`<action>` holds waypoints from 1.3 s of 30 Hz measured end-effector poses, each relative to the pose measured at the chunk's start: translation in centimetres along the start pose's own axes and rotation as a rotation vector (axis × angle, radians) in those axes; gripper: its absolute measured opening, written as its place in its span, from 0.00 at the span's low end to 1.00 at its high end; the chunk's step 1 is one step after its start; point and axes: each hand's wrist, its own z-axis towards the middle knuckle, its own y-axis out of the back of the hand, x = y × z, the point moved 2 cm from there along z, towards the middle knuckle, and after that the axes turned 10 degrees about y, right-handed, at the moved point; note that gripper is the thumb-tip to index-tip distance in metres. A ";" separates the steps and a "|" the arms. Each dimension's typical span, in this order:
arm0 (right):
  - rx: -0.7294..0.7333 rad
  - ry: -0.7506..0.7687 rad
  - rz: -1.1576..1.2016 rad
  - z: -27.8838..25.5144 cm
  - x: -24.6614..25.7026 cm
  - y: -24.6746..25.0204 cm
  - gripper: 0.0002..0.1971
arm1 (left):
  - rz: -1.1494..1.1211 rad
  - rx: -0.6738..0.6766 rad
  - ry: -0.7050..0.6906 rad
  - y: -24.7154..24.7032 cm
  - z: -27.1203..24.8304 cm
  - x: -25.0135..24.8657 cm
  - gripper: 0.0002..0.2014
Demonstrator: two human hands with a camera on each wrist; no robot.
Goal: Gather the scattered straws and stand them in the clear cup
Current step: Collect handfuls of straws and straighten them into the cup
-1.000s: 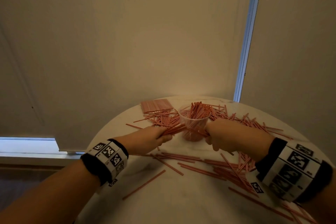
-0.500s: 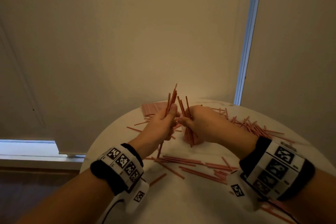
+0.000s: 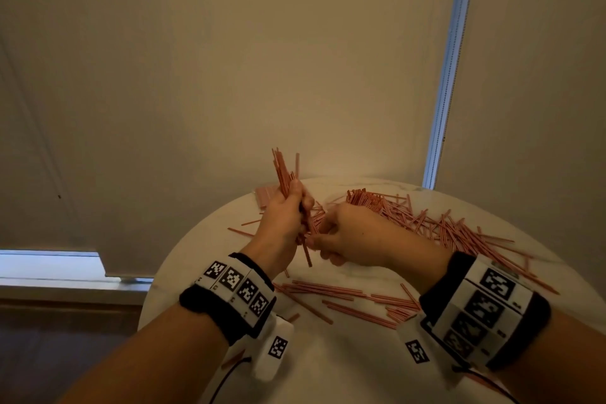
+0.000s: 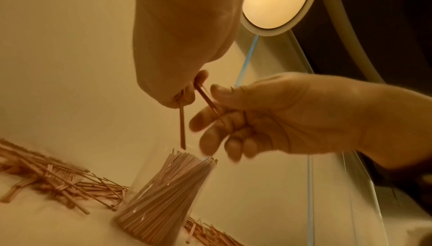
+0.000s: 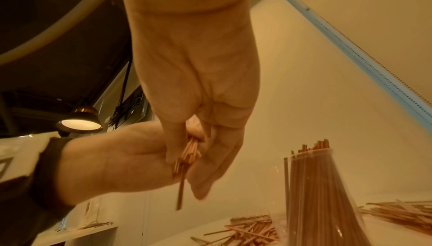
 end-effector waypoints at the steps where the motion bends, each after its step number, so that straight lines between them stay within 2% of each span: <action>1: 0.057 -0.010 -0.015 -0.1 0.0 -0.4 0.18 | -0.044 0.014 -0.004 0.1 0.2 0.0 0.22; 3: 0.162 -0.005 -0.012 -0.3 0.0 -1.2 0.22 | -0.140 0.044 -0.016 -0.1 0.4 -0.1 0.20; 5: 0.215 0.000 0.098 -0.2 -0.1 -1.9 0.20 | -0.215 0.075 -0.003 -0.3 0.6 0.0 0.16; 7: 0.188 0.001 0.249 -0.1 -0.1 -2.2 0.14 | -0.274 0.112 0.023 -0.7 0.6 0.4 0.16; 11: 0.091 0.011 0.431 -0.1 -0.3 -1.9 0.06 | -0.224 0.135 0.004 -1.3 0.6 0.6 0.17; 15: 0.085 0.003 0.277 -0.3 -0.7 -0.4 0.11 | -0.116 0.137 -0.028 -1.0 0.5 -0.5 0.18; 16: 0.020 -0.017 0.252 -0.3 -0.8 0.3 0.13 | -0.035 0.139 -0.044 -0.9 0.4 -0.6 0.19; 18: -0.216 -0.022 0.276 -0.1 -1.1 1.9 0.20 | 0.184 0.178 -0.079 -0.9 0.1 -0.5 0.21; 20: -0.418 0.041 0.299 0.1 -1.0 3.3 0.22 | 0.388 0.259 -0.065 -1.3 -0.4 0.2 0.19; 22: -0.461 0.091 0.307 0.3 -0.9 3.8 0.14 | 0.495 0.365 -0.010 -1.8 -0.9 0.9 0.14; 24: -0.428 0.088 0.358 0.4 -1.0 3.8 0.06 | 0.502 0.413 0.031 -2.1 -1.2 1.1 0.15; 26: -0.457 0.067 0.384 0.3 -1.3 4.1 0.09 | 0.526 0.399 0.023 -2.1 -1.5 0.9 0.17; 29: -0.675 0.051 0.330 -0.3 -1.7 5.3 0.19 | 0.658 0.396 -0.050 -2.0 -2.0 0.6 0.14; 30: -0.692 0.057 0.299 -0.3 -1.6 5.6 0.19 | 0.694 0.407 -0.072 -2.1 -2.1 0.5 0.13; 31: -0.638 0.068 0.268 -0.1 -1.5 5.6 0.19 | 0.721 0.415 -0.088 -2.4 -2.3 0.5 0.12; 34: -0.268 0.072 0.098 0.6 -1.0 4.0 0.23 | 0.746 0.396 -0.060 -3.1 -2.1 0.5 0.10; 35: -0.226 0.071 0.056 0.8 -0.9 3.5 0.25 | 0.741 0.388 -0.041 -3.2 -2.0 0.5 0.09; 37: -0.307 0.074 0.081 1.0 -1.0 3.2 0.24 | 0.663 0.375 -0.013 -3.1 -1.9 0.5 0.10; 39: -0.450 0.046 0.176 0.9 -1.3 3.4 0.19 | 0.514 0.317 -0.008 -2.8 -1.6 0.0 0.15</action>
